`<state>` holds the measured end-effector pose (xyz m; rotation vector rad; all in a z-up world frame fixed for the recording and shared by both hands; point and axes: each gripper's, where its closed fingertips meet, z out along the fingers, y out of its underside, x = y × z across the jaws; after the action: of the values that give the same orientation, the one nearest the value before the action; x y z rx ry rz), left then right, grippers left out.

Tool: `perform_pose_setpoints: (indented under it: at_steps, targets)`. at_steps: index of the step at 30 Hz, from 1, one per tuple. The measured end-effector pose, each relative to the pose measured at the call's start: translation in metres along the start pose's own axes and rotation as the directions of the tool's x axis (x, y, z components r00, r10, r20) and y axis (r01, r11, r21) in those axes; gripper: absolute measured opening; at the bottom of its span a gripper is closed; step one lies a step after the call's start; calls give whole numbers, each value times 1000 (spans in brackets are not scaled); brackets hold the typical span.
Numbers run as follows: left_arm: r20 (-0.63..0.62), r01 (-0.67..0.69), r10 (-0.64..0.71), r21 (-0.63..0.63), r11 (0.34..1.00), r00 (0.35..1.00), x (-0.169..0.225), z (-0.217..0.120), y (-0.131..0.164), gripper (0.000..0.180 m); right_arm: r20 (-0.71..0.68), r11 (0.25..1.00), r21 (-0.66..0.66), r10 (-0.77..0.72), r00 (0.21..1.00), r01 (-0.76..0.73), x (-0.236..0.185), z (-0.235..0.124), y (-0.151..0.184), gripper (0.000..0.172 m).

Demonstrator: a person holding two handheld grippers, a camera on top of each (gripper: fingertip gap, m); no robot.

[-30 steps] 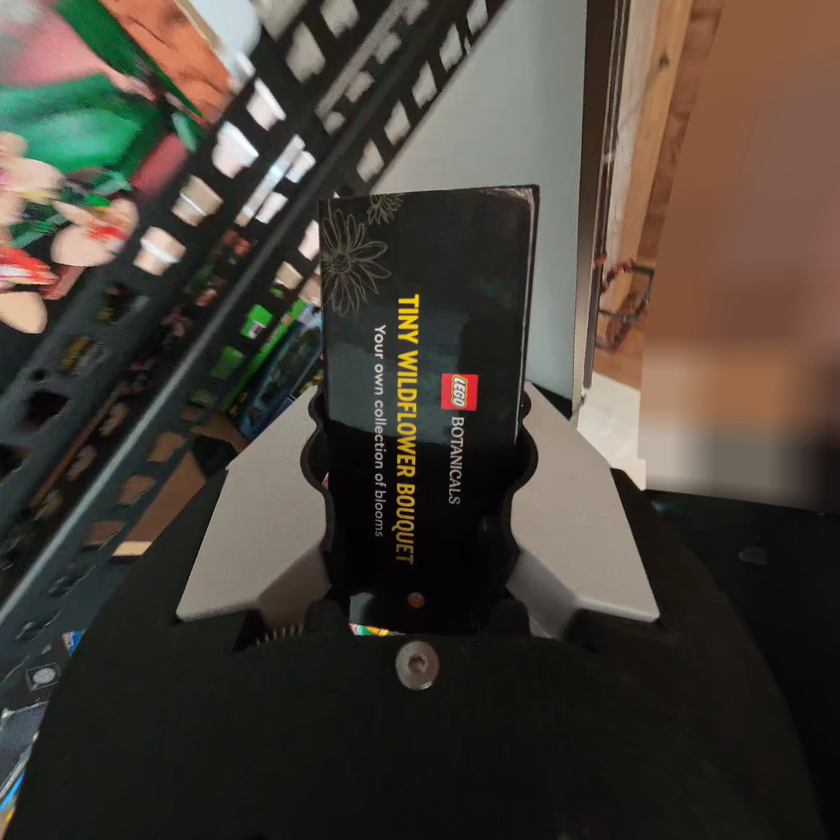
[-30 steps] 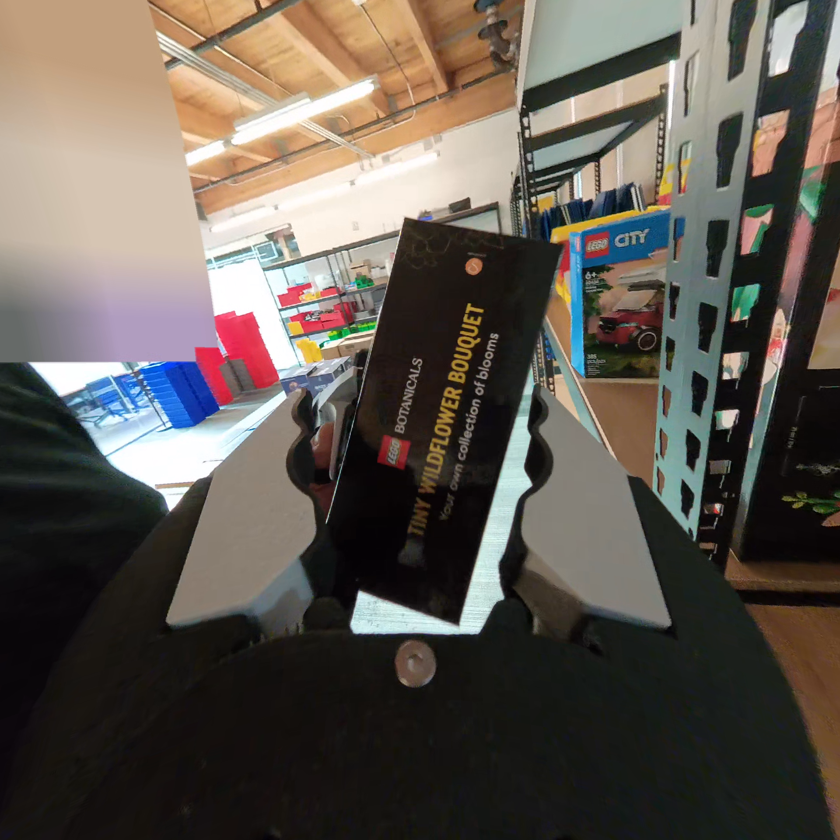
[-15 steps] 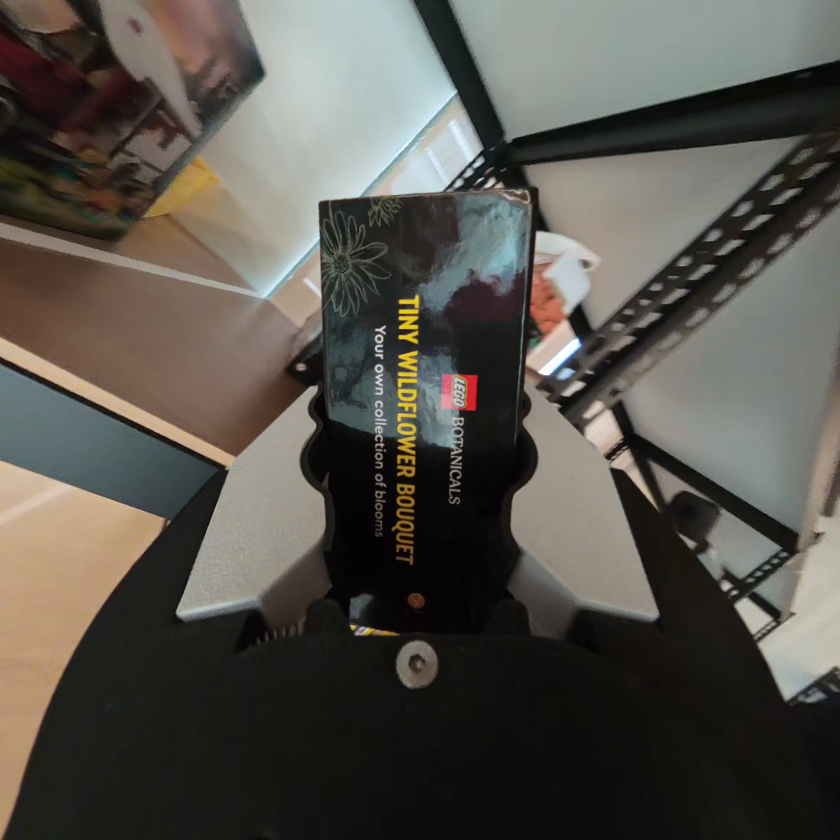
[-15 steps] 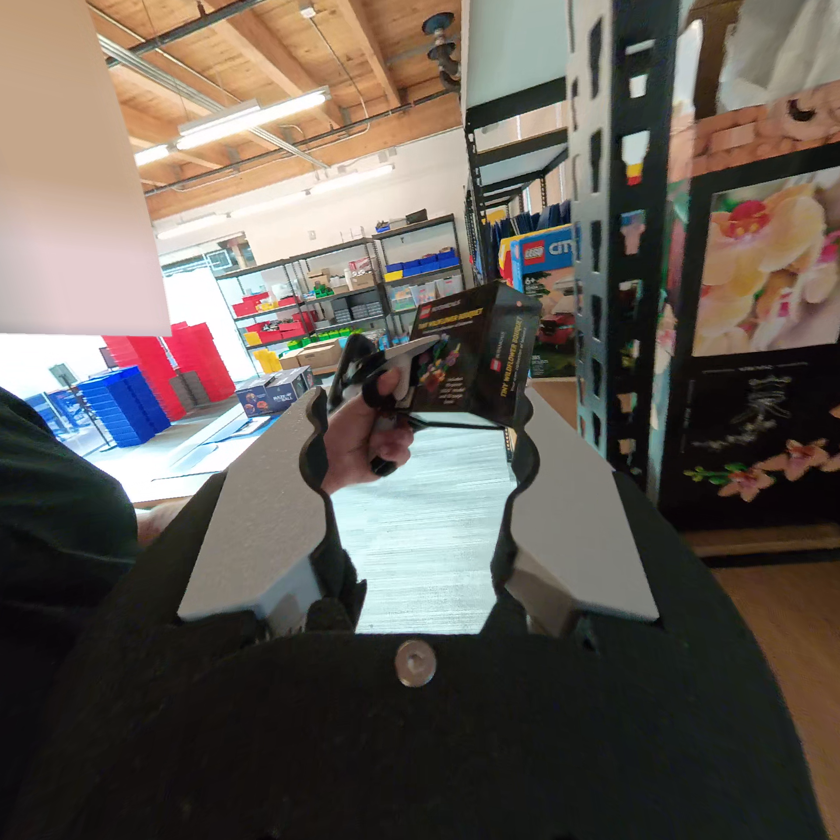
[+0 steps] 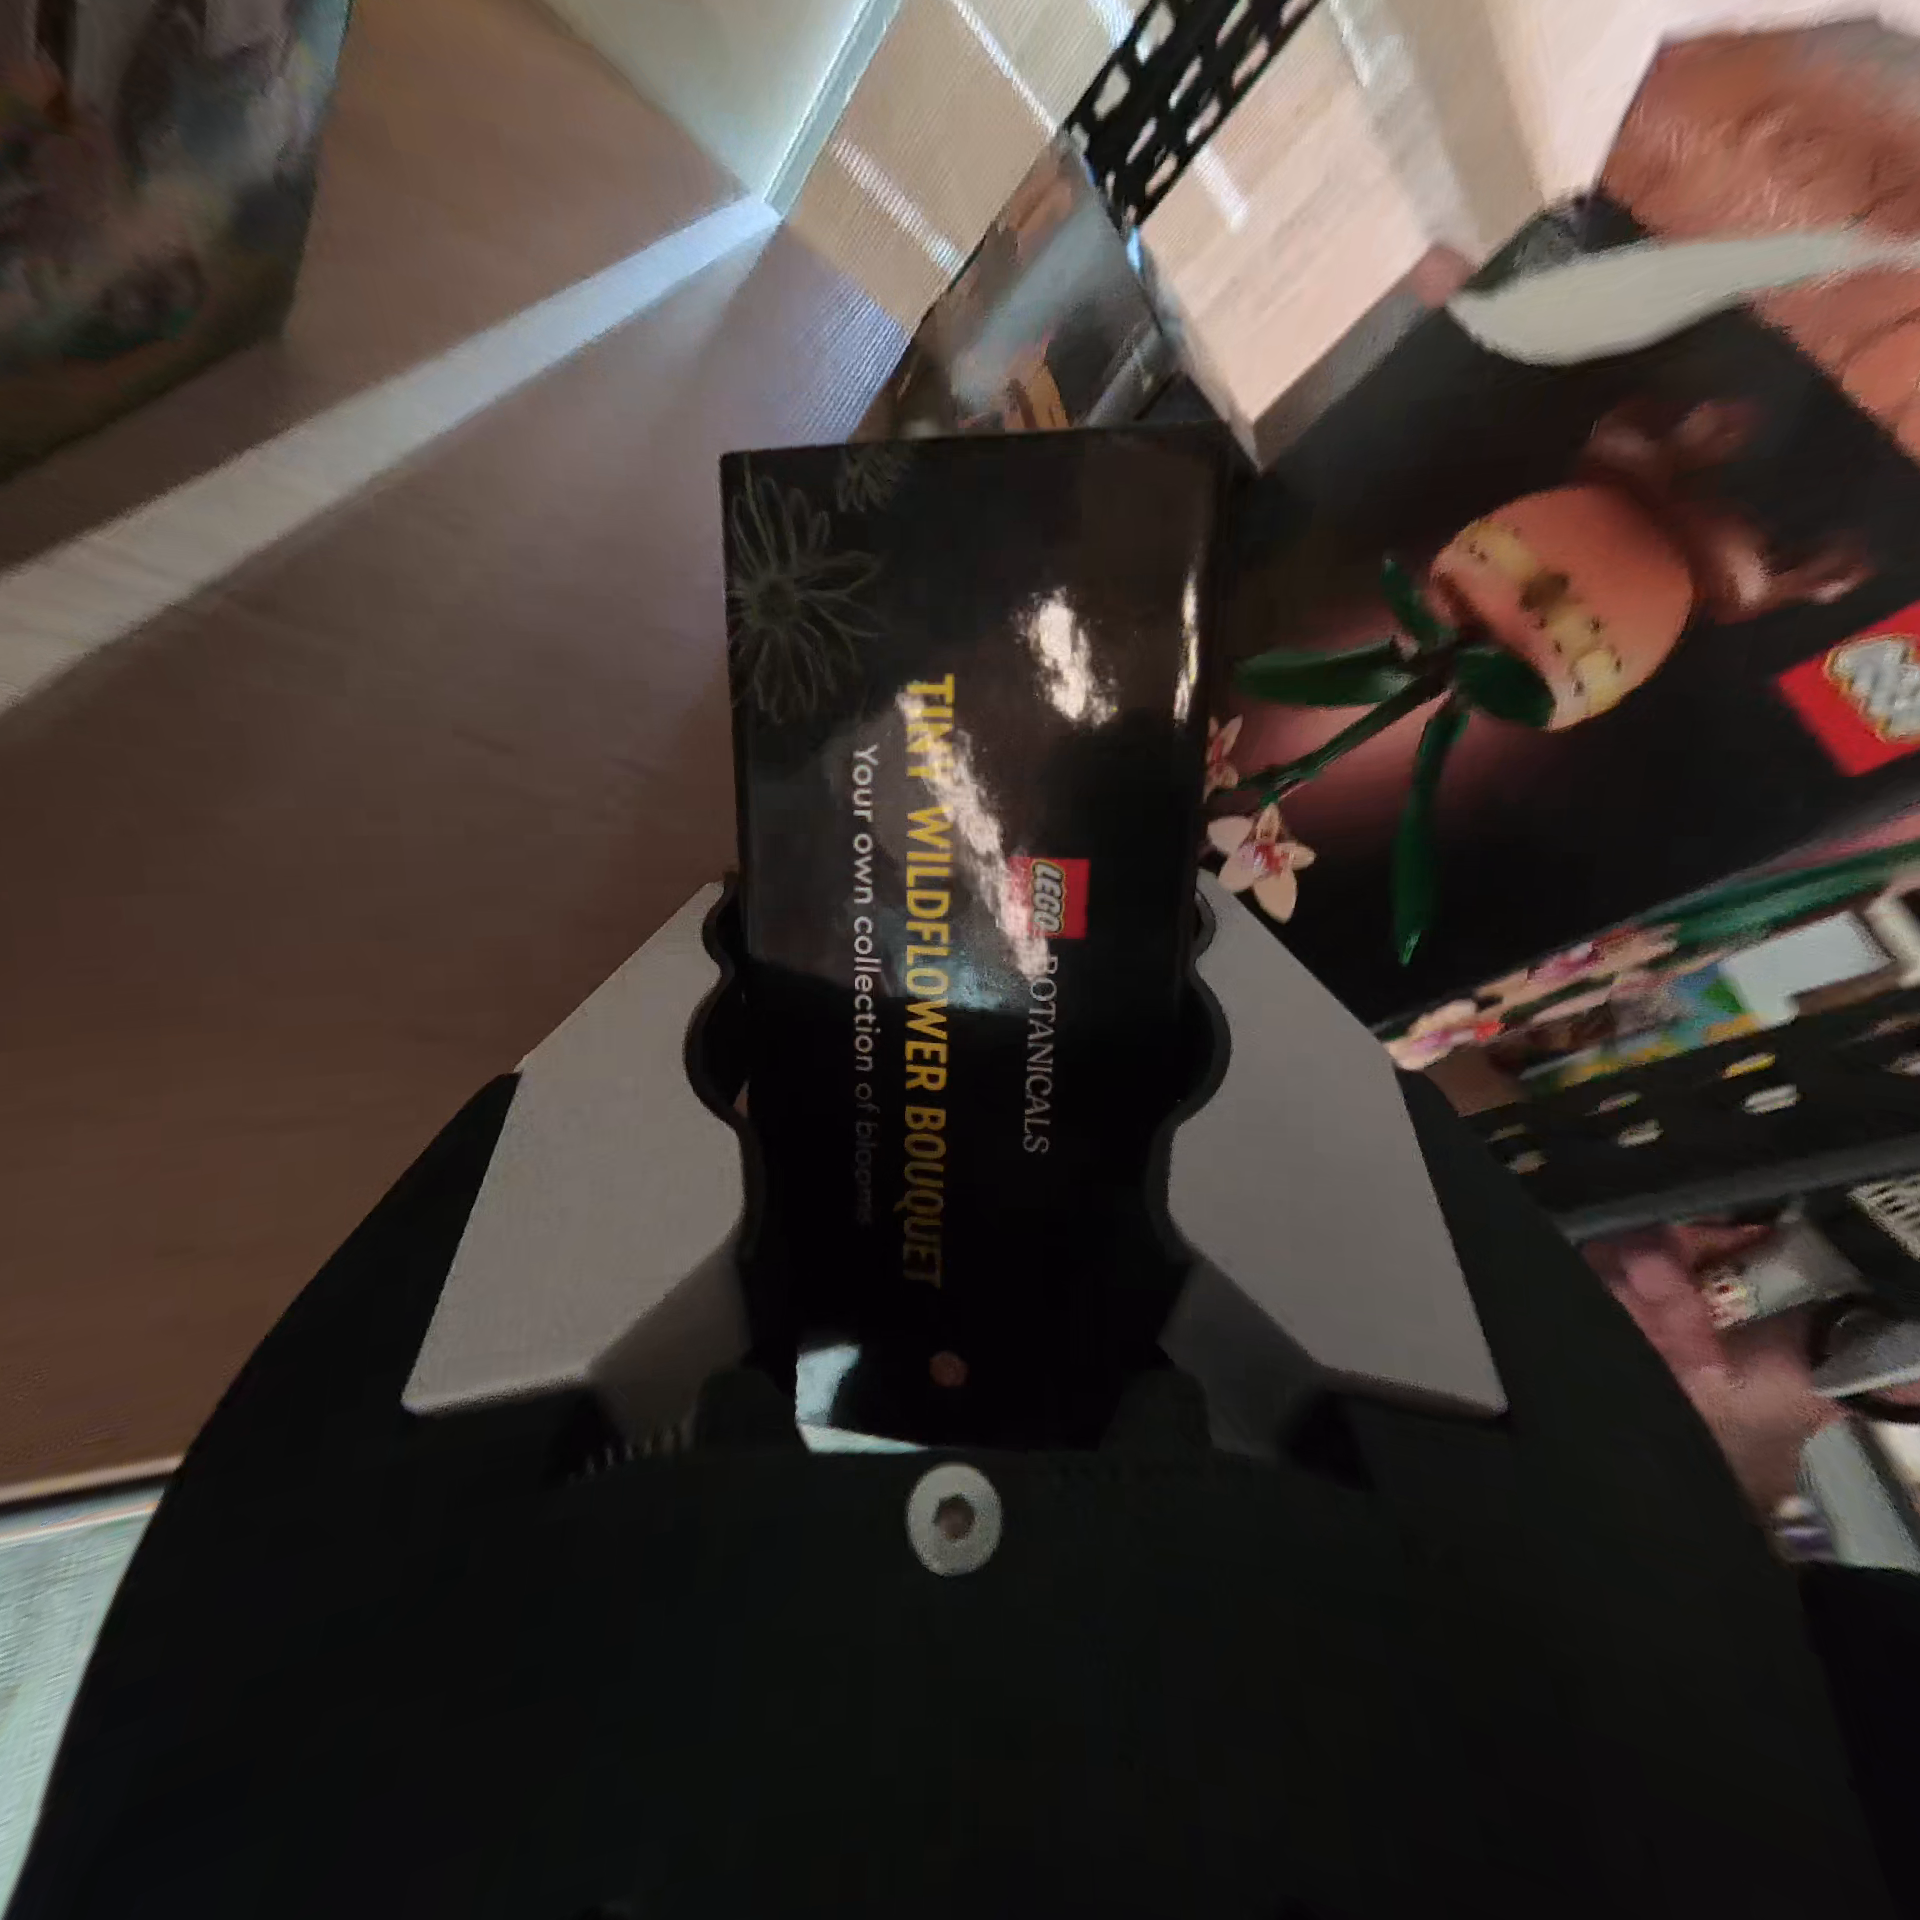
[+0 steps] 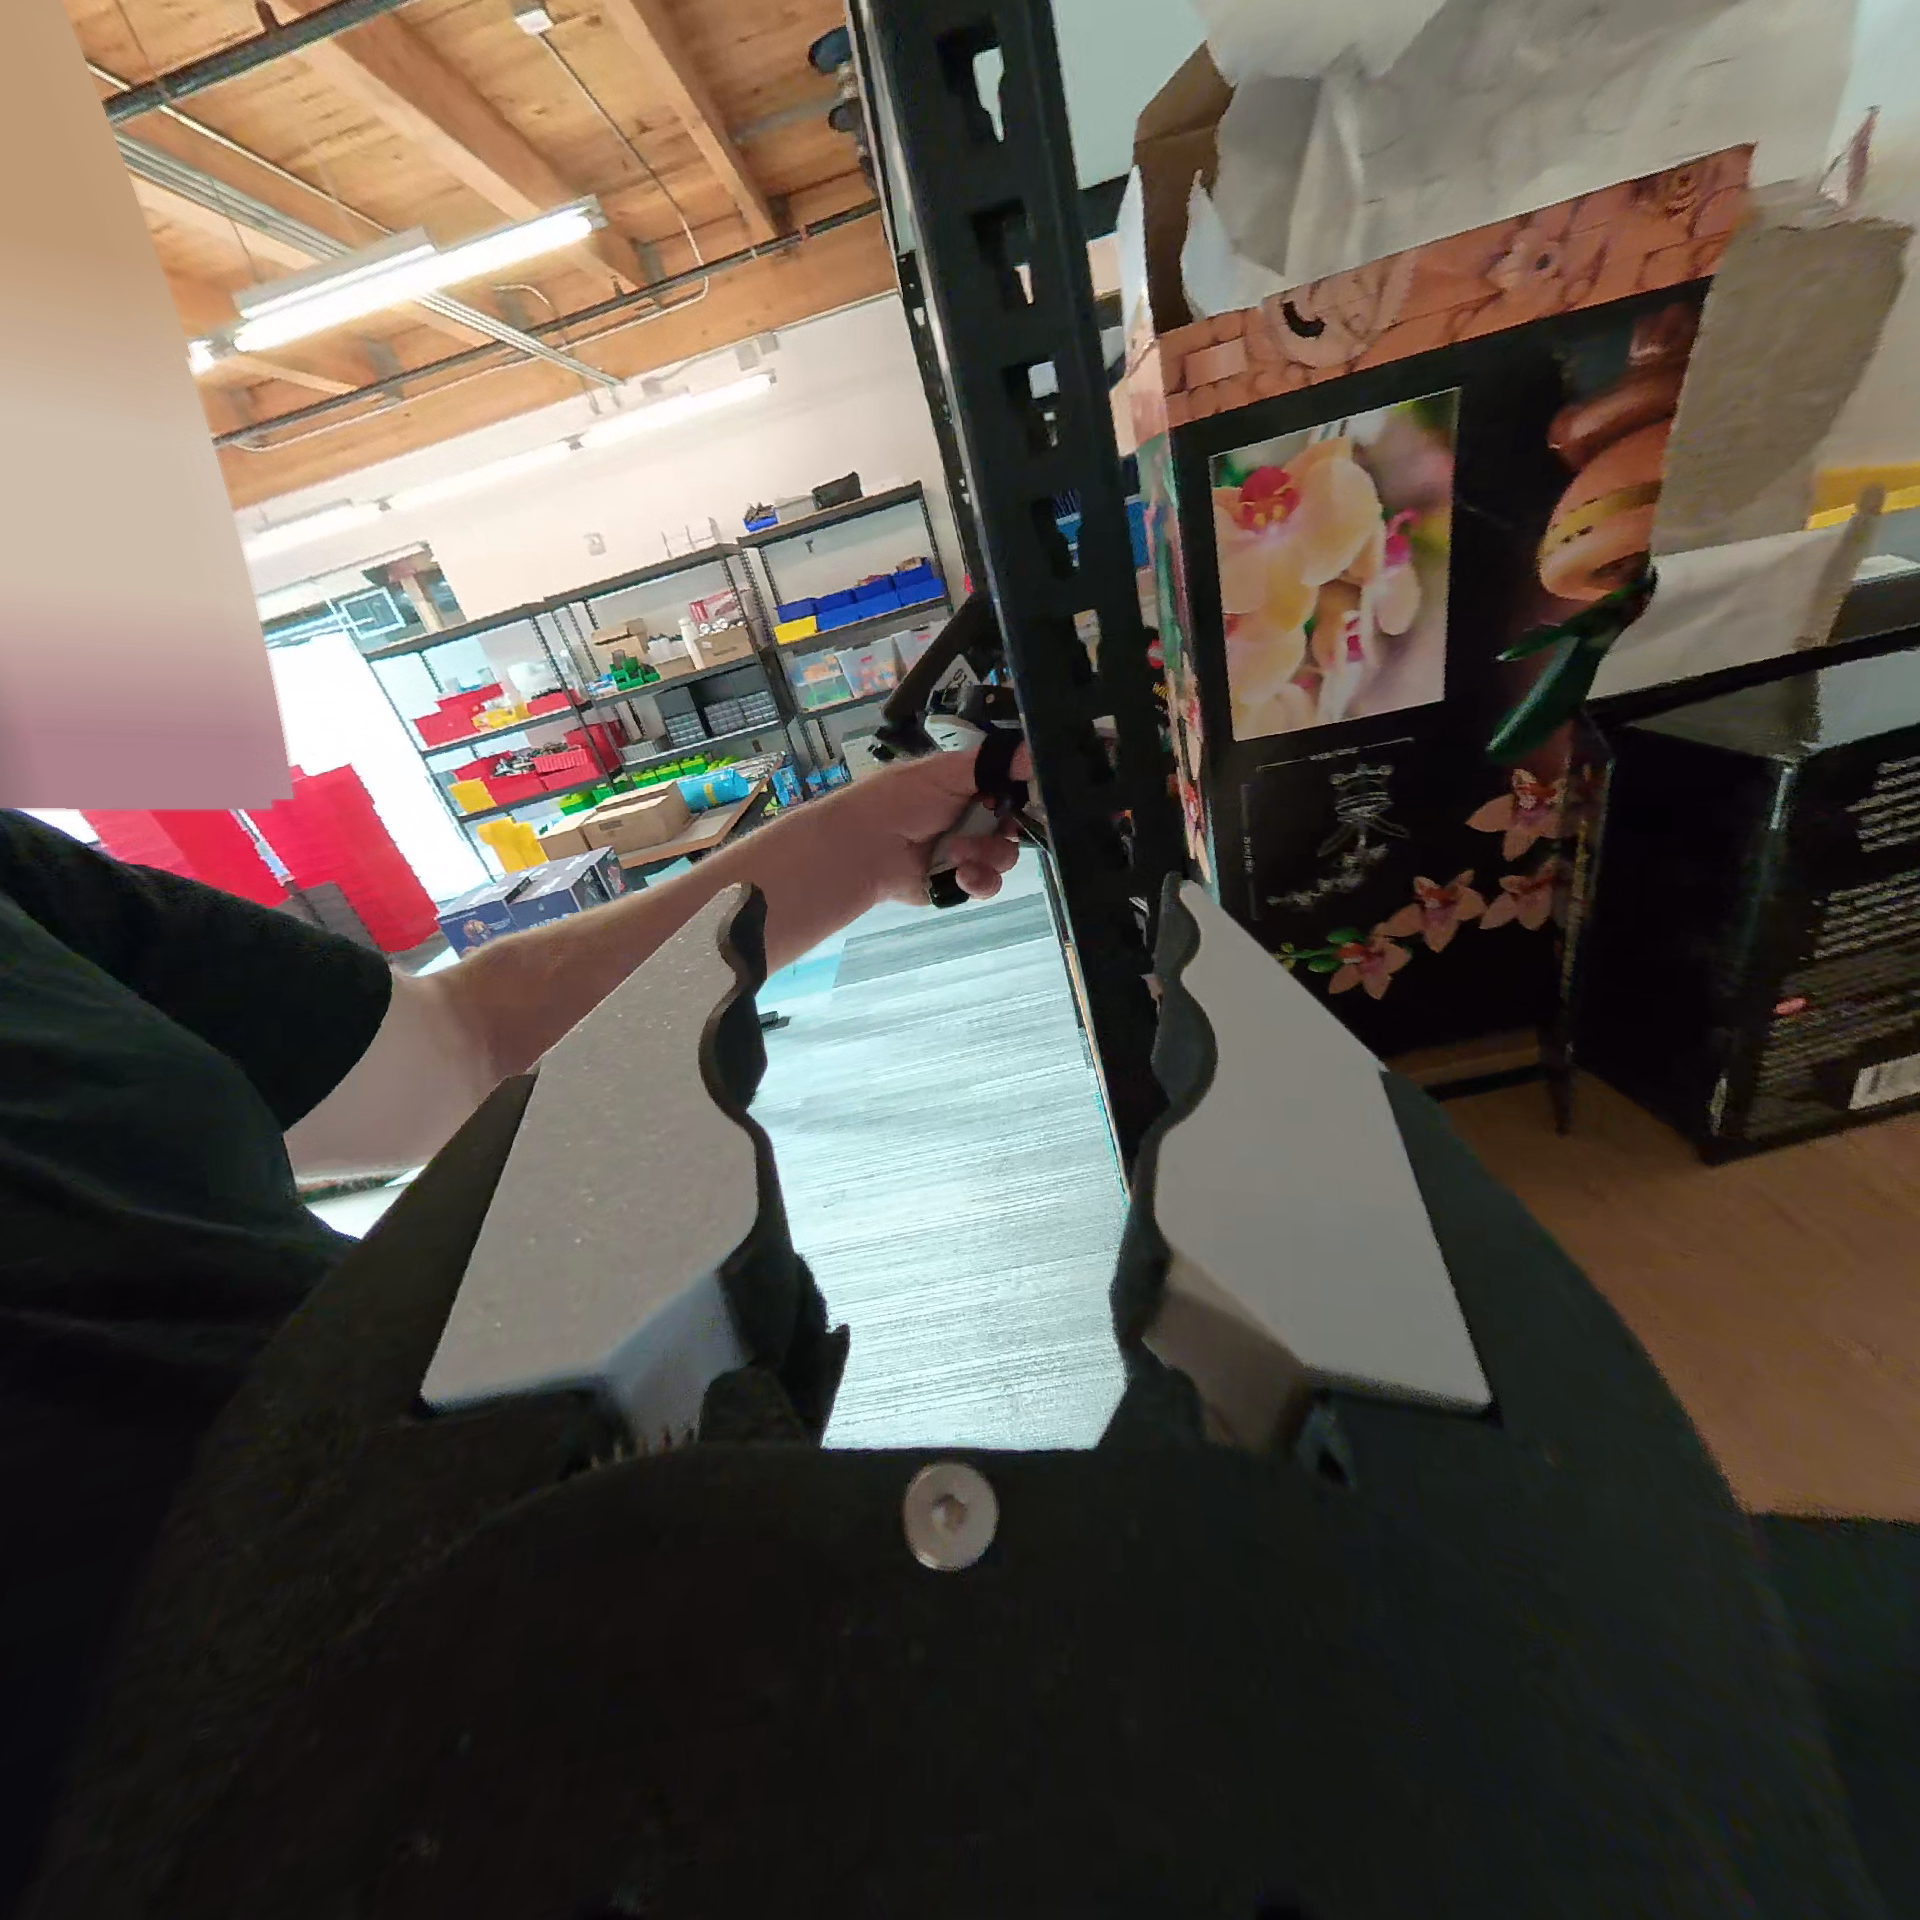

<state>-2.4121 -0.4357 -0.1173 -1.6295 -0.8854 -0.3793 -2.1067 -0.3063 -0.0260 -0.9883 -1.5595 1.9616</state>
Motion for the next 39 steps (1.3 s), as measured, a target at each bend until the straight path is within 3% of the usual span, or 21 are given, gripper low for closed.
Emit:
perform_pose_setpoints:
  at_steps: [1,6,8,13,18,21,26,32,36,39]
  targets:
    - [-5,20,-20,2,1000,1000,-1,4,-2,78,-2,1000,-3,1,1000,-1,3,-2,0,74]
    - [-15,47,-48,-56,997,999,-6,15,-4,79,-11,1000,5,2,1000,-2,13,-7,-5,74]
    - [38,42,-40,-51,998,998,-16,16,-7,77,-5,1000,13,9,1000,-9,15,-7,-7,74]
    - [89,60,-55,-61,996,995,-31,19,-1,87,8,1000,18,12,1000,-12,18,-5,-7,74]
    - [195,16,-7,-44,999,981,-45,14,-3,110,-4,1000,4,14,1000,-14,26,-2,-3,75]
    - [222,-33,38,-30,999,974,-44,5,-8,109,-30,1000,-7,1,1000,-1,34,-2,-4,79]
    - [231,-103,84,75,992,969,-27,-28,-8,103,-197,978,-142,-178,964,152,81,-1,-4,92]
    - [205,-140,115,112,984,972,0,-50,26,96,-280,901,-360,-352,893,242,152,28,3,116]
    - [181,-157,135,112,981,974,17,-51,48,93,-313,882,-409,-379,871,236,178,61,8,116]
    - [165,-185,166,107,977,972,29,-52,60,91,-370,817,-490,-510,776,303,201,76,6,108]
